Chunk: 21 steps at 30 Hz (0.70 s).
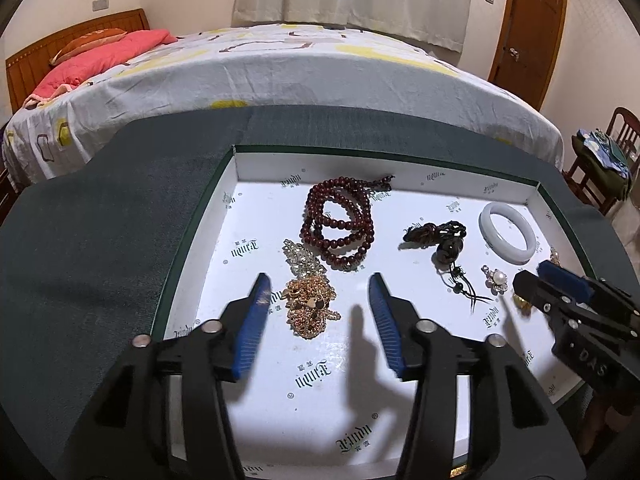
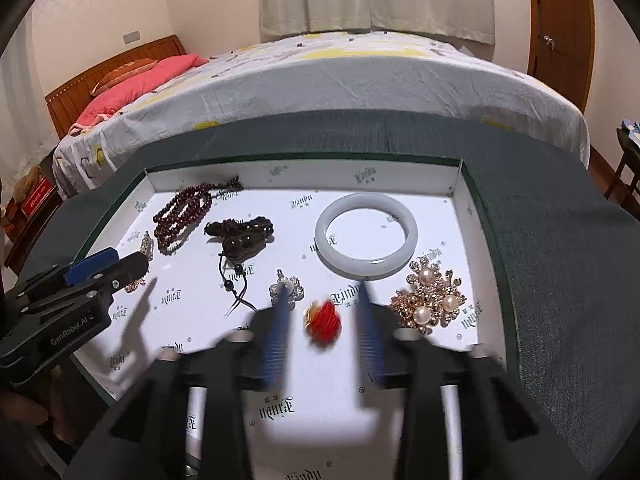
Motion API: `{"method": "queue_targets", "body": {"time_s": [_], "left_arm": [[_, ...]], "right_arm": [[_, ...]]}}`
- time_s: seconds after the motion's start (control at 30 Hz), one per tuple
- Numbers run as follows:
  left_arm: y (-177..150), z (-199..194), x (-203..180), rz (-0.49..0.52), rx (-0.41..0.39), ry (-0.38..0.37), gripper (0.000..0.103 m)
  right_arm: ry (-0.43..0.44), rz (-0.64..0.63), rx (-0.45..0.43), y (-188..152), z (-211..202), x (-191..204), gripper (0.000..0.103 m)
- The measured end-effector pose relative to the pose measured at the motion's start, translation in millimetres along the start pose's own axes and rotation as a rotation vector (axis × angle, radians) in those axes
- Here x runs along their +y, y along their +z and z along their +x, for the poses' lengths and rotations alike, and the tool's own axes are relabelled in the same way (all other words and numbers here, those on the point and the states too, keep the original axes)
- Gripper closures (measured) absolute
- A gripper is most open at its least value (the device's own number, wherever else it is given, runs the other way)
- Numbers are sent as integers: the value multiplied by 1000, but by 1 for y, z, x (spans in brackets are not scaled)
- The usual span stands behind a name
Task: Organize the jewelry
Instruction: 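Open the left gripper to drop the chain while the right gripper releases the red tassel into the tray, then move both open grippers back toward the jewelry beside the tray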
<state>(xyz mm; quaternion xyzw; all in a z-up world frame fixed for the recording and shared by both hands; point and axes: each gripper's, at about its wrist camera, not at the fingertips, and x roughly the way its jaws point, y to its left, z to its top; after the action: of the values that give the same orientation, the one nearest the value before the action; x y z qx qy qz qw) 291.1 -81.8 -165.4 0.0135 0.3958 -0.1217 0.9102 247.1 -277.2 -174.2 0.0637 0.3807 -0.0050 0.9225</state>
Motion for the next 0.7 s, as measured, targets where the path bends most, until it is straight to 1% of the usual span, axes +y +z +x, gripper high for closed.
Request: {"method": "queue_targets", "body": {"time_s": [0.13, 0.2, 0.53, 0.7], "left_arm": [[0, -7, -4, 2, -9, -4, 45], [0, -11, -6, 5, -20, -3, 41], [2, -34, -11, 13, -57, -2, 39], [-3, -50, -9, 3, -70, 5, 39]], "right_arm": [[4, 4, -18, 0, -8, 2, 59], [3, 5, -31, 0, -13, 3, 59], [1, 9, -69, -3, -35, 9, 59], [-1, 4, -83, -8, -47, 12, 59]]}}
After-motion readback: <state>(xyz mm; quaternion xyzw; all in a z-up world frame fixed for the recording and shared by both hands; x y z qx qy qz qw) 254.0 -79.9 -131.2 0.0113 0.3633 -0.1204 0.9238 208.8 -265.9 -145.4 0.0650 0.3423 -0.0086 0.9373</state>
